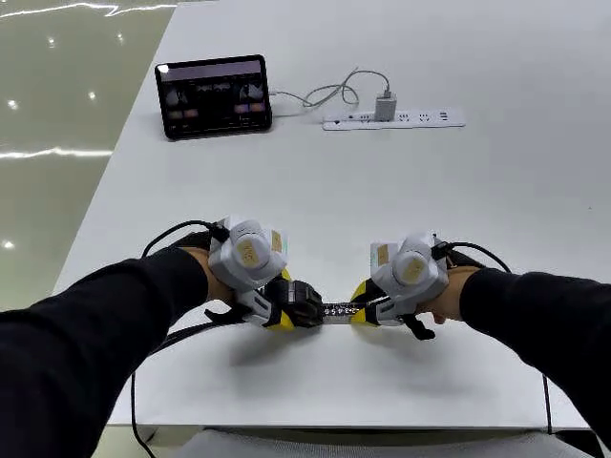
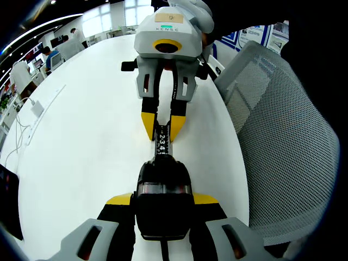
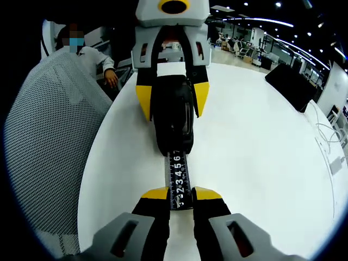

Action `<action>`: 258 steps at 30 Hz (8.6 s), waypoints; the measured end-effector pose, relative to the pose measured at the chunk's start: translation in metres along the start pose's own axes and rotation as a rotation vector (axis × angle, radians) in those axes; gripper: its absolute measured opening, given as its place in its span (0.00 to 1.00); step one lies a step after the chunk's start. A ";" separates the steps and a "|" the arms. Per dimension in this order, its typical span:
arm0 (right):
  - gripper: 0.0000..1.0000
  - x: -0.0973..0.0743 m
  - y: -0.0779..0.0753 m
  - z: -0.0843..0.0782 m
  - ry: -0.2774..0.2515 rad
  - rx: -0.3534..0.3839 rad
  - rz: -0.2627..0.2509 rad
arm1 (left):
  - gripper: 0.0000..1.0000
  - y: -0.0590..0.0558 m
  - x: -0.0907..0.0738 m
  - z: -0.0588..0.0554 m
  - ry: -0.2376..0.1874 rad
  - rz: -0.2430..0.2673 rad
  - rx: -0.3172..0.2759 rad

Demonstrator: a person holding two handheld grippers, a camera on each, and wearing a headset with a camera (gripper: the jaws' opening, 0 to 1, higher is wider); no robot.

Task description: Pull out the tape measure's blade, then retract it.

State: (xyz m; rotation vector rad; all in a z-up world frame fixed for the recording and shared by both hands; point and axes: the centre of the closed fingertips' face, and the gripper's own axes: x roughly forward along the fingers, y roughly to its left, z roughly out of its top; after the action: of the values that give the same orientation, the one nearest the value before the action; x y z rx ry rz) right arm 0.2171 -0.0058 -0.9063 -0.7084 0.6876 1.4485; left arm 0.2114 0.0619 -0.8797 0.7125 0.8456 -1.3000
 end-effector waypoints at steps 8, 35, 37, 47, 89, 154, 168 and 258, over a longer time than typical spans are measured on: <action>0.11 -0.004 0.001 -0.003 0.005 0.004 -0.003 | 0.34 0.000 0.000 0.000 -0.001 0.000 -0.001; 0.11 -0.014 0.001 -0.018 0.018 0.026 -0.010 | 0.34 0.000 0.000 0.000 -0.005 0.003 -0.003; 0.11 -0.015 0.001 -0.018 0.018 0.026 -0.010 | 0.34 0.000 0.000 0.000 -0.005 0.003 -0.003; 0.11 -0.018 0.002 -0.022 0.013 0.042 -0.014 | 0.34 0.000 0.000 0.000 -0.005 0.003 -0.001; 0.11 -0.035 0.003 -0.044 0.035 0.041 -0.027 | 0.35 0.000 0.001 0.001 -0.012 0.006 -0.019; 0.11 -0.068 0.003 -0.084 0.073 0.078 -0.043 | 0.35 0.000 0.001 0.001 -0.009 0.005 -0.023; 0.11 -0.073 0.003 -0.091 0.080 0.082 -0.043 | 0.35 0.000 0.002 0.001 -0.009 0.007 -0.023; 0.12 -0.108 0.000 -0.129 0.157 0.105 -0.049 | 0.35 0.000 0.002 0.002 -0.020 0.028 -0.035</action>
State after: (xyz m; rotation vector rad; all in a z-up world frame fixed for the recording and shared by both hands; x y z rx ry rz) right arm 0.2172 -0.1746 -0.9026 -0.7574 0.8555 1.3117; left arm 0.2116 0.0593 -0.8810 0.6807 0.8377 -1.2627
